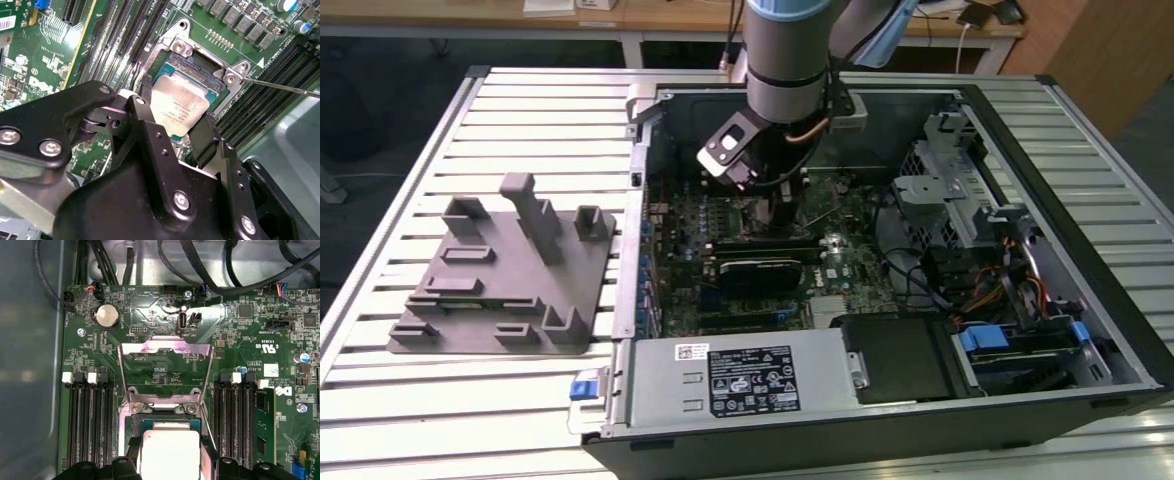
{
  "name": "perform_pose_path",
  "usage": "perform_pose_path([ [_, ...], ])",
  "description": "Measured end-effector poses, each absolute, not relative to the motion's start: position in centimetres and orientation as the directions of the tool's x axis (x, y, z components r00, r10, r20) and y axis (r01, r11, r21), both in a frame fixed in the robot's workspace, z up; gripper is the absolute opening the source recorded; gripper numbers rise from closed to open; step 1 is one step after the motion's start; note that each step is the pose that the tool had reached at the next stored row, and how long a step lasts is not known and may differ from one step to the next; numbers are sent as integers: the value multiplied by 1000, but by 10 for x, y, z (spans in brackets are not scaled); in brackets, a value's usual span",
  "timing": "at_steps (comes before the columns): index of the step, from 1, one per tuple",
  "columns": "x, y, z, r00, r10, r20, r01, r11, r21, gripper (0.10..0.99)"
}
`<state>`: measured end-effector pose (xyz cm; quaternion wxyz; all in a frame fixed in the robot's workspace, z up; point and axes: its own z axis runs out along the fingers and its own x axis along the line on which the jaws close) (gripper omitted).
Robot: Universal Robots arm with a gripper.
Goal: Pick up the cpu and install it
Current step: 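Place the cpu into insertion slot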
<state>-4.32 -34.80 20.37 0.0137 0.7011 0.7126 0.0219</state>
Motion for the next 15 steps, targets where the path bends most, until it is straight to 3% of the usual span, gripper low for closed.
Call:
perform_pose_path([
  [15,-44,-346,195,-9,1000,11,999,8,50,545],
])
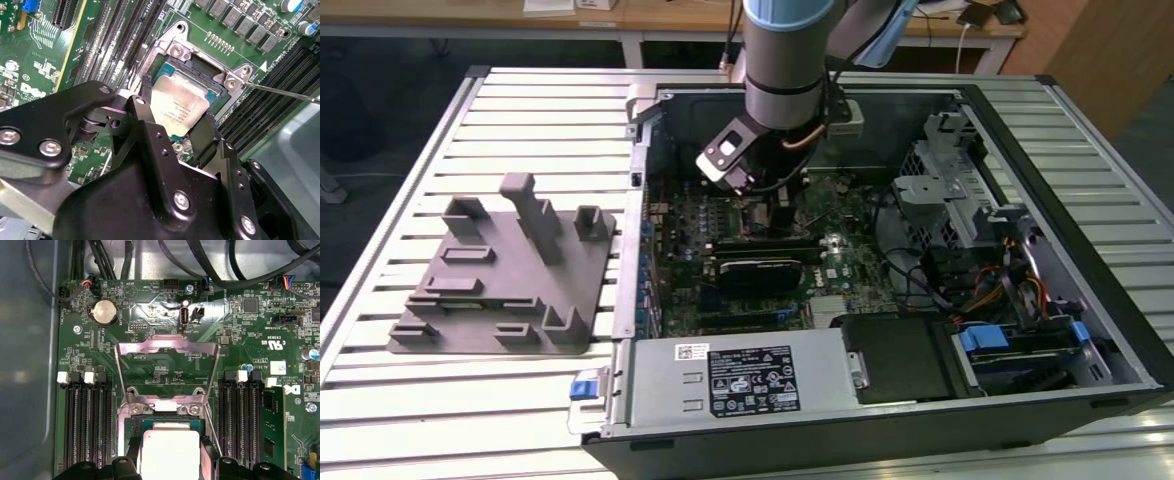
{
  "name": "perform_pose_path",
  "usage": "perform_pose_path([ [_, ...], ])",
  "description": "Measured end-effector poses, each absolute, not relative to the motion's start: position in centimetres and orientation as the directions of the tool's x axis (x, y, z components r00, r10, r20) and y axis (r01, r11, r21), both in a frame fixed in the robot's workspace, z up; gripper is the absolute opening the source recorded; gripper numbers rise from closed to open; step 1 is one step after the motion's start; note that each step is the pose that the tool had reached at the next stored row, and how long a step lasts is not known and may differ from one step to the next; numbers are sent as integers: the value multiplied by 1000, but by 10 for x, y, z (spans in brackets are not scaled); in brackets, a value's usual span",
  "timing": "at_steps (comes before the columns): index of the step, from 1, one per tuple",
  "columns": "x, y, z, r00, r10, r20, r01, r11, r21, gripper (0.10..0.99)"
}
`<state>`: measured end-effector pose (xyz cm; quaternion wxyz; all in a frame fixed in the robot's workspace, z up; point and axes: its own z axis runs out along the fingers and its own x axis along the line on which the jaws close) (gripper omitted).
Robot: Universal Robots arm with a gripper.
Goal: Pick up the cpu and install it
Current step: 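Place the cpu into insertion slot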
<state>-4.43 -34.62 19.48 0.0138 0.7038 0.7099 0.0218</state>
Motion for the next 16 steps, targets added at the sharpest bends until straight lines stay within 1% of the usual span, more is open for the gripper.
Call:
perform_pose_path([
  [16,-46,-341,190,-9,1000,11,999,9,50,545],
])
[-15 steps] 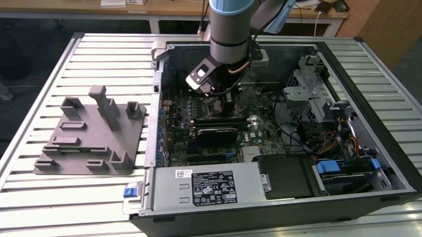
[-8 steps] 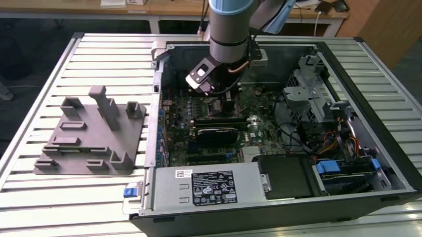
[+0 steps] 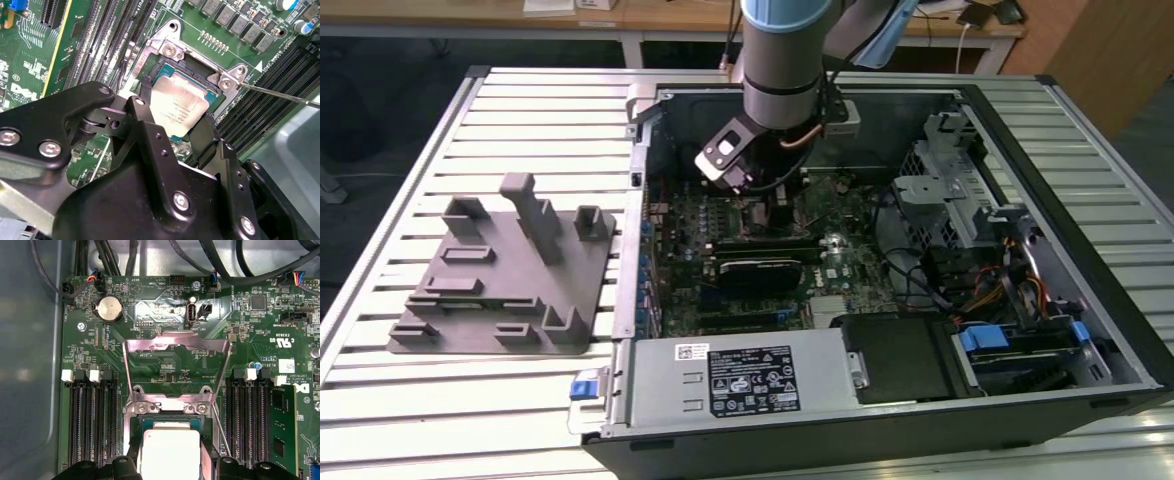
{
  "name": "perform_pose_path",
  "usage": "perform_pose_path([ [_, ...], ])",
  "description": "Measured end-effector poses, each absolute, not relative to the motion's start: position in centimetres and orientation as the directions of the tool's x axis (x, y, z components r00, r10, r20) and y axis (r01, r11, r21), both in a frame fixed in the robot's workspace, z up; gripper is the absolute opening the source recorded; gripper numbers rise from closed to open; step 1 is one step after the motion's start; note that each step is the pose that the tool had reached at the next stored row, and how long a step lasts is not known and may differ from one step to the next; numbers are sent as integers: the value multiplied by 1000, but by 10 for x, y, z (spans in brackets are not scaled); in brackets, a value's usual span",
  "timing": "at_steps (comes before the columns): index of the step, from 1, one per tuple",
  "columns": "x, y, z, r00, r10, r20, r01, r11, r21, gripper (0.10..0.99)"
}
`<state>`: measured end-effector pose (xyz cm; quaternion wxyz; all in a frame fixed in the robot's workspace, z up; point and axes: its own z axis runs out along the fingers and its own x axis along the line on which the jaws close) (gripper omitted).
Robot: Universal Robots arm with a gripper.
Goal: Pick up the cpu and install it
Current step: 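Place the cpu into insertion slot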
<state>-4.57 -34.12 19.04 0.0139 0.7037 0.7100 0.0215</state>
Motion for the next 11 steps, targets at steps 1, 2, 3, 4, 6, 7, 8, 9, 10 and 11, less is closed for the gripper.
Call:
perform_pose_path([
  [1,-46,-341,190,-9,1000,11,999,9,50,545],
  [2,-46,-341,190,-9,1000,11,999,9,50,545],
  [3,-46,-341,189,-9,1000,11,999,9,50,545],
  [4,-46,-341,189,-9,1000,11,999,9,50,545],
  [6,-46,-341,189,-9,1000,11,999,9,50,545],
  [7,-46,-341,189,-9,1000,11,999,9,50,545],
  [8,-46,-341,189,-9,1000,11,999,9,50,545],
  [9,-46,-341,189,-9,1000,11,999,9,51,545],
  [10,-45,-341,189,-10,1000,13,999,9,51,553],
  [11,-45,-341,189,-10,1000,12,999,9,51,553],
])
